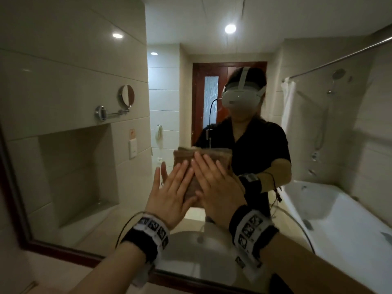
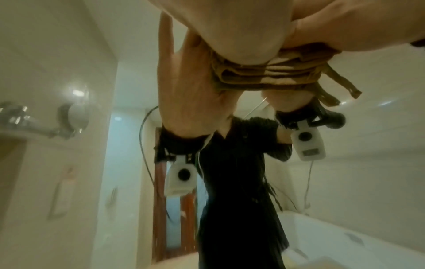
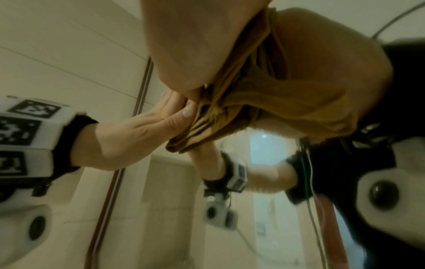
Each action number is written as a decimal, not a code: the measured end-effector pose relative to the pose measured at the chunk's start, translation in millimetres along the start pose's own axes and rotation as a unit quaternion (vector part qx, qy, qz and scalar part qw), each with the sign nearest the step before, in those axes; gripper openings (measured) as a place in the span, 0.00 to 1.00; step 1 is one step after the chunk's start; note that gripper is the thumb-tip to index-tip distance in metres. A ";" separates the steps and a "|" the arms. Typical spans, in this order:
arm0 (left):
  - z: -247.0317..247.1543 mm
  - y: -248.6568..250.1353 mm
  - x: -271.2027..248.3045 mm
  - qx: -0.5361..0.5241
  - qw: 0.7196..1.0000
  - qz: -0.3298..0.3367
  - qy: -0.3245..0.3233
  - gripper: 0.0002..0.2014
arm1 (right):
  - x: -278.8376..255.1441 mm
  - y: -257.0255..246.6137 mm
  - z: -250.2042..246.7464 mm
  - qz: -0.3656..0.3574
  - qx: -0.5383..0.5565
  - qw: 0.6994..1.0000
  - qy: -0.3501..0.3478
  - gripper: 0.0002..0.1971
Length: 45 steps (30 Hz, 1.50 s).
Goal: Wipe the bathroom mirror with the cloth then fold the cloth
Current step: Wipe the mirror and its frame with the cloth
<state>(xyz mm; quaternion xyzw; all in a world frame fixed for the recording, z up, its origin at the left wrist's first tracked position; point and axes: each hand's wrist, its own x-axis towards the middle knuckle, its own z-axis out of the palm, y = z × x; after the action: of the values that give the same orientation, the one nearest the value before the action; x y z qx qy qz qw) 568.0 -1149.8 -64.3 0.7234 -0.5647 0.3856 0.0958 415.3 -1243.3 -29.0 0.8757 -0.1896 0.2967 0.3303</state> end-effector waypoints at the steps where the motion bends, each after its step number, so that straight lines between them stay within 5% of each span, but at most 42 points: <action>1: -11.9 -10.5 16.7 0.009 1.000 0.002 0.020 0.35 | 18.0 9.0 -13.5 0.000 -0.010 1.000 0.027 0.39; 6: -106.1 -88.1 125.8 0.052 0.993 -0.006 0.106 0.37 | 136.1 62.3 -96.1 0.099 -0.096 0.988 0.068 0.37; 10: -136.8 -114.4 153.7 0.035 0.992 0.024 0.120 0.38 | 160.7 76.1 -119.5 0.124 -0.074 0.986 0.083 0.40; 16: -54.6 -84.1 75.6 0.012 0.992 0.041 0.119 0.39 | 87.6 30.4 -58.0 0.051 -0.055 0.994 0.078 0.41; 21: 53.4 -58.9 -42.5 0.007 0.999 0.034 0.035 0.36 | 1.6 -56.6 31.1 0.001 -0.043 0.999 -0.015 0.38; 24: 65.5 -57.0 -57.3 -0.019 0.999 0.027 0.005 0.36 | -11.8 -69.7 43.8 0.018 -0.030 0.999 -0.034 0.37; 28: 33.0 -77.2 -25.8 -0.026 0.996 0.072 0.043 0.38 | 15.2 -45.0 13.1 -0.006 -0.030 1.000 -0.005 0.43; 36: -131.9 -135.2 160.5 0.031 0.979 0.088 0.182 0.39 | 161.9 80.5 -117.1 0.094 -0.085 0.987 0.100 0.43; 40: -147.3 -121.8 180.5 0.039 0.977 0.111 0.179 0.39 | 157.9 104.9 -135.9 0.087 -0.107 0.987 0.088 0.43; 45: -112.4 -67.5 144.9 0.005 0.977 0.119 0.177 0.39 | 94.4 91.5 -100.7 0.109 -0.063 0.989 0.083 0.42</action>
<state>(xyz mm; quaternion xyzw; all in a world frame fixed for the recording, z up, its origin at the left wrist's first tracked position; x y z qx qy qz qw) 587.1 -1169.8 129.1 0.5715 -0.6188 0.5194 0.1439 398.3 -1251.5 135.5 0.7998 -0.2737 0.3901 0.3650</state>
